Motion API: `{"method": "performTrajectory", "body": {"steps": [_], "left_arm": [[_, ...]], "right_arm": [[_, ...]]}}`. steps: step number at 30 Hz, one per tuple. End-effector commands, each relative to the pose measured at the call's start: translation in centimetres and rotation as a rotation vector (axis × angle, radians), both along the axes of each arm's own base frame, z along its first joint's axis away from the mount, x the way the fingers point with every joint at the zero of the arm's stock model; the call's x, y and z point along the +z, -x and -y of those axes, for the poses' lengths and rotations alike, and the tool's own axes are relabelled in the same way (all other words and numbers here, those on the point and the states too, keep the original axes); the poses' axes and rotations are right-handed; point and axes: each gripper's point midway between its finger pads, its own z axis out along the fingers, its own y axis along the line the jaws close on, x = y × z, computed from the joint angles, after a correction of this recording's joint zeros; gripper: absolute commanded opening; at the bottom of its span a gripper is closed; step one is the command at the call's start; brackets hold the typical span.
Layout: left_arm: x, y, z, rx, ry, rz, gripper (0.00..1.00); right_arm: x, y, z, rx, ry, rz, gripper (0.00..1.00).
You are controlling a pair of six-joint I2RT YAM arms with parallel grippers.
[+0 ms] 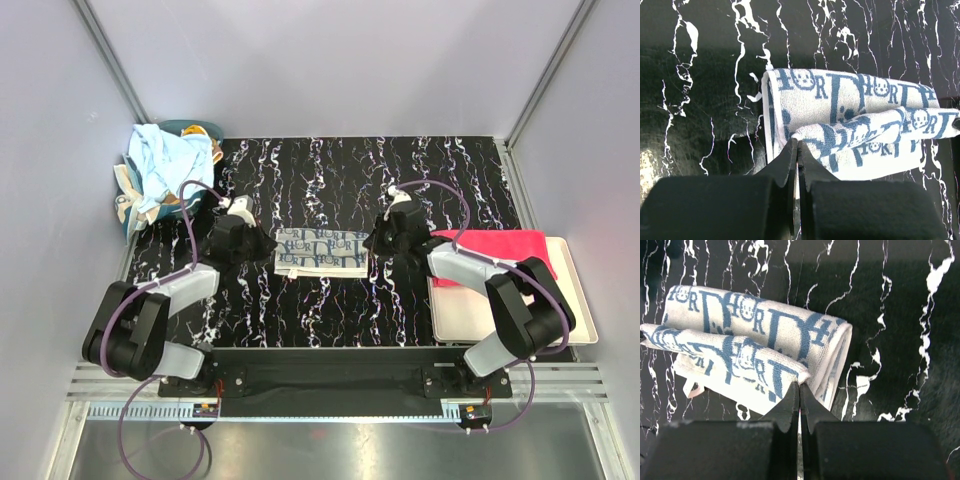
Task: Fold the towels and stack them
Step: Fold the towel
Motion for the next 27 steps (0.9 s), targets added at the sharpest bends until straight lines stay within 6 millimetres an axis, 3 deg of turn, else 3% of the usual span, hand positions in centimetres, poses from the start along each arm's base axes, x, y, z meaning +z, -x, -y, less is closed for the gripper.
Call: {"method": "performTrajectory", "body": {"steps": [1,20,21,22,24,27], "left_arm": [[1.6,-0.3,-0.1,0.006,0.005,0.074,0.00],[-0.5,1.2,-0.1,-0.007,0.002,0.022,0.00],[-0.6,1.5,0.1,-0.021,0.008,0.014,0.01],[-0.6,1.5,0.2,-0.026,0.011,0.012,0.03],[-0.7,1.9,0.4,-0.035,0.018,0.006,0.08],[-0.7,2.4,0.5,-0.045,0.021,0.005,0.20]], "right_arm": [[1.6,-0.1,0.0,-0.023,-0.024,0.054,0.00],[-0.4,1.5,-0.1,-0.026,-0.040,0.019,0.00],[-0.4,1.5,-0.1,-0.025,-0.041,0.017,0.02],[-0.3,1.6,-0.1,-0.026,-0.046,0.018,0.15],[-0.4,1.8,0.0,-0.030,-0.049,0.012,0.26],[0.0,2.0,0.1,-0.034,-0.058,0.012,0.35]]}}
